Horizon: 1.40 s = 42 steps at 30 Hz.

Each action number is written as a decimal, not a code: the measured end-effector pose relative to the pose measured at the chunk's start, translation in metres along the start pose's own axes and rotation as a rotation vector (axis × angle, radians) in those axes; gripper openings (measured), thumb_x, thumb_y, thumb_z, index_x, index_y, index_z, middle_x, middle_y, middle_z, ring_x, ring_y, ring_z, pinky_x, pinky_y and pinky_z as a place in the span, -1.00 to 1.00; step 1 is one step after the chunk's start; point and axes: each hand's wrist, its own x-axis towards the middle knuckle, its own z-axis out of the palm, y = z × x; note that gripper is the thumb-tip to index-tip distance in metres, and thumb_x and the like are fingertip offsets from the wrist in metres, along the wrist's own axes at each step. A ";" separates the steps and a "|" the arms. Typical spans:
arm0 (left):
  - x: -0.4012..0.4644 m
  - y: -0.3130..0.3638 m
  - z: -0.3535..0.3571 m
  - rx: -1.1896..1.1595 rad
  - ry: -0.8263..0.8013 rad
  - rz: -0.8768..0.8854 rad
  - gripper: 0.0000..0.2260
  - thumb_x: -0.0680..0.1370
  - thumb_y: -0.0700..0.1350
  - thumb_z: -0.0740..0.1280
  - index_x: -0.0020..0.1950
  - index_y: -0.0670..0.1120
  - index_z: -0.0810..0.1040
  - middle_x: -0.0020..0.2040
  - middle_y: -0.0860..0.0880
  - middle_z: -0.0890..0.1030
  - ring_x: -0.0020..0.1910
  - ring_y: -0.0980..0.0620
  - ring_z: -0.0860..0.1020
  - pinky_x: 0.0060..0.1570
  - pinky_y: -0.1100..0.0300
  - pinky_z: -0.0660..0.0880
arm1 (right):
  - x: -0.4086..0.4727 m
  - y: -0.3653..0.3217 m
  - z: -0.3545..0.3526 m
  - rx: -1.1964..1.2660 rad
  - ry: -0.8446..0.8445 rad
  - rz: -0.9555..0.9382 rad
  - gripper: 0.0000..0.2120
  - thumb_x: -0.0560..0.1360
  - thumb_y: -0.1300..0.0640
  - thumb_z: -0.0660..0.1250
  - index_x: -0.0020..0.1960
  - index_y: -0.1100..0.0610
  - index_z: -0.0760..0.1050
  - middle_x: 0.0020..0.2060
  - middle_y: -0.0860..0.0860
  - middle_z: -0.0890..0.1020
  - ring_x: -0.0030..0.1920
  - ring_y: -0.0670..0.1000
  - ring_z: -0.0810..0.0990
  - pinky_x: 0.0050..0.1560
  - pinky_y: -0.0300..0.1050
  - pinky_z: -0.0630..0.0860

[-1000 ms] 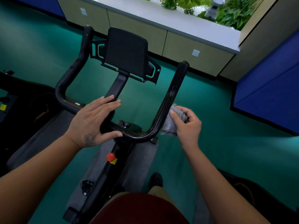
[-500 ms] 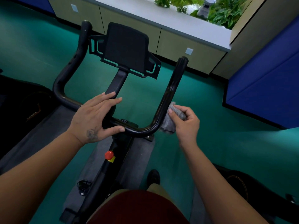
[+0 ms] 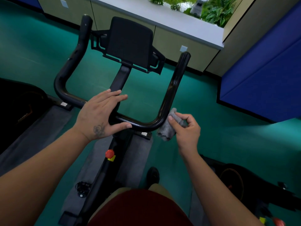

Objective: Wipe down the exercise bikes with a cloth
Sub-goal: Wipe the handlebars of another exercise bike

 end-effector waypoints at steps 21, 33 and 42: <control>-0.002 -0.004 -0.004 -0.052 -0.007 0.066 -0.18 0.52 0.50 0.34 0.47 -0.14 0.56 0.39 -0.07 0.64 0.50 -0.06 0.52 0.61 -0.09 0.30 | -0.072 0.010 0.022 0.073 0.020 -0.025 -0.95 0.45 0.20 0.51 -0.11 0.08 0.70 0.02 0.32 0.65 0.01 -0.03 0.66 0.12 -0.11 0.56; -0.003 -0.019 -0.012 -0.063 -0.121 0.205 -0.12 0.51 0.53 0.33 0.54 -0.14 0.46 0.52 -0.05 0.53 0.64 -0.06 0.34 0.63 -0.15 0.24 | -0.090 0.019 0.038 0.096 0.045 -0.018 -0.82 0.44 0.27 0.61 -0.07 0.07 0.66 -0.01 0.27 0.65 -0.05 0.03 0.65 0.02 -0.10 0.57; -0.005 -0.023 -0.016 -0.127 -0.158 0.163 0.03 0.47 0.58 0.32 0.63 -0.19 0.34 0.64 -0.08 0.37 0.70 -0.06 0.21 0.65 -0.19 0.18 | -0.114 0.016 0.083 0.188 0.049 0.178 -0.76 0.41 0.38 0.60 -0.14 0.19 0.55 -0.24 0.04 0.67 -0.18 -0.01 0.64 -0.13 -0.14 0.58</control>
